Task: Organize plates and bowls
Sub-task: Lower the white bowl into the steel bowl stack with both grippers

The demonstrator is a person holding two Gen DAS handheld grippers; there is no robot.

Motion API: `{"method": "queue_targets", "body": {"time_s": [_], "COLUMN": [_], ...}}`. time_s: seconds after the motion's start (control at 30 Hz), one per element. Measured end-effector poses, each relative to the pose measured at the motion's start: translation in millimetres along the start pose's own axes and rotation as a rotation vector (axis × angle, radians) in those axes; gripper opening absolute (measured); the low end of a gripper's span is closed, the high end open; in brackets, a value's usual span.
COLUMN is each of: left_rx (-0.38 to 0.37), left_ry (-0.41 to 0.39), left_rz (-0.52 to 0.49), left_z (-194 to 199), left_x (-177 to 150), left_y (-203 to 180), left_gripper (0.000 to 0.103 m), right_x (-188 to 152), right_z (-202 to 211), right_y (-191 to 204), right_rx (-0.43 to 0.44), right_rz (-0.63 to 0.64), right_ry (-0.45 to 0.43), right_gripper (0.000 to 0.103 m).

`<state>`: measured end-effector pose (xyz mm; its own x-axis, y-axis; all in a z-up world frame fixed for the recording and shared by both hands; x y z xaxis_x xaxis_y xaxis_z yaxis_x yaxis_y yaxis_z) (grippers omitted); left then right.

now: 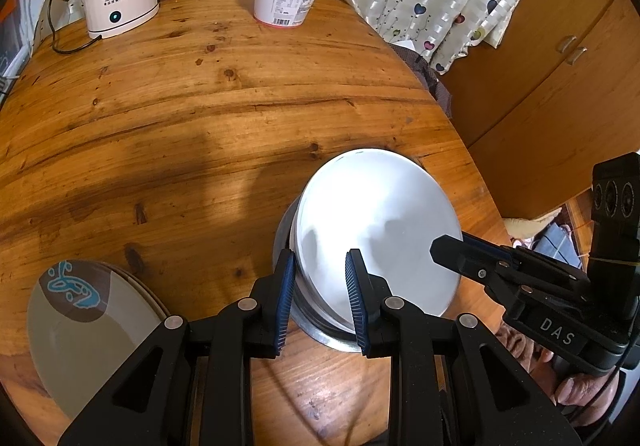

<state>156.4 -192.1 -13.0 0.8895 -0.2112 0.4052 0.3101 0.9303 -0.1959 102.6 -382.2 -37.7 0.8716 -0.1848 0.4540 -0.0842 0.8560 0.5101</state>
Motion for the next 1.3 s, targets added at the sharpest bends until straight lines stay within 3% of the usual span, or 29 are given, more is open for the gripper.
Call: {"method": "queue_targets", "body": {"time_s": [0.73,1.3], "left_rx": [-0.008,0.007], "left_ry": [-0.05,-0.032], "left_rz": [0.009,0.029], "left_z": [2,-8], "left_x": [-7,-11], "left_y": [0,-3], "left_gripper": [0.026,0.027], "right_x": [1,1], "right_z": [1,-2], "right_y": [1,0], "right_rx": [-0.015,-0.015], "right_rz": [0.023,0.028], "right_ry": [-0.003,0.001], "right_gripper": [0.021,0.021]}}
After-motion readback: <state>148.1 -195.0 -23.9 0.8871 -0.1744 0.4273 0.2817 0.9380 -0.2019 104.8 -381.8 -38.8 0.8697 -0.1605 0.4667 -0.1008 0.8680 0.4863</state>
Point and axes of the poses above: each gripper's, at about its wrist camera, not at the fingertips, and z roughly against the way its jaws point, y to its left, x to its top, the point moved 1 cm from there along -z, roughly the way its jaws point, and after that the axes turned 8 degrees about x, right-handed, at the moved point
